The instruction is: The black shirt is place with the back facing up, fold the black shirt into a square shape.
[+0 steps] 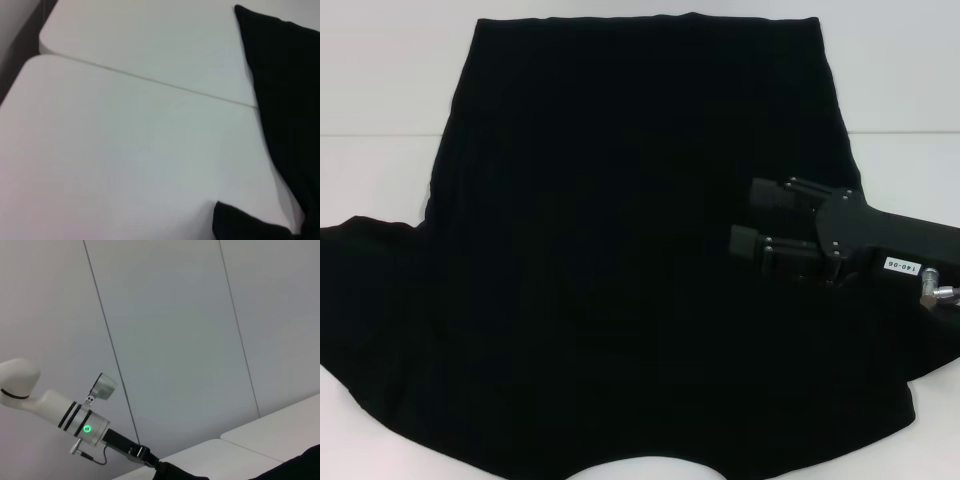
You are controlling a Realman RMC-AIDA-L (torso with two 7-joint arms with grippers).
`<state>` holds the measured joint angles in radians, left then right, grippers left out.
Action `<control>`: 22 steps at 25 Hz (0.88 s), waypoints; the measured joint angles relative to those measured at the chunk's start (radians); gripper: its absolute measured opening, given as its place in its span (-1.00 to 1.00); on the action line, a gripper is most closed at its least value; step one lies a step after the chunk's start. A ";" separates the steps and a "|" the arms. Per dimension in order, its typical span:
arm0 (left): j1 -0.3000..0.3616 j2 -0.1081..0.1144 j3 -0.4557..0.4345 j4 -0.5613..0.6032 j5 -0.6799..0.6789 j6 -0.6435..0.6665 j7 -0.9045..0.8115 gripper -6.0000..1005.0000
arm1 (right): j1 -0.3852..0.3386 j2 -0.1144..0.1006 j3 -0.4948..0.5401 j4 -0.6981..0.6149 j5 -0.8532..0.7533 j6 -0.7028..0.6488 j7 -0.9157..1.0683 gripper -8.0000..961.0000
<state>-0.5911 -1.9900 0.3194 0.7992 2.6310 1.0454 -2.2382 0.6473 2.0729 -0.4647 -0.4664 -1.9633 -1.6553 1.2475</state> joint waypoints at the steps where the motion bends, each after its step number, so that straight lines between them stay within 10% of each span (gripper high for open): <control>1: -0.003 0.001 0.002 0.000 0.000 -0.004 0.000 -0.91 | 0.000 0.000 0.000 0.000 0.000 0.000 0.001 0.74; 22: -0.021 0.005 0.022 -0.002 -0.006 0.011 -0.008 -0.86 | 0.001 -0.003 0.000 0.000 0.000 0.000 0.006 0.70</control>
<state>-0.6120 -1.9849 0.3415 0.7970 2.6246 1.0567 -2.2460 0.6488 2.0697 -0.4647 -0.4662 -1.9635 -1.6555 1.2533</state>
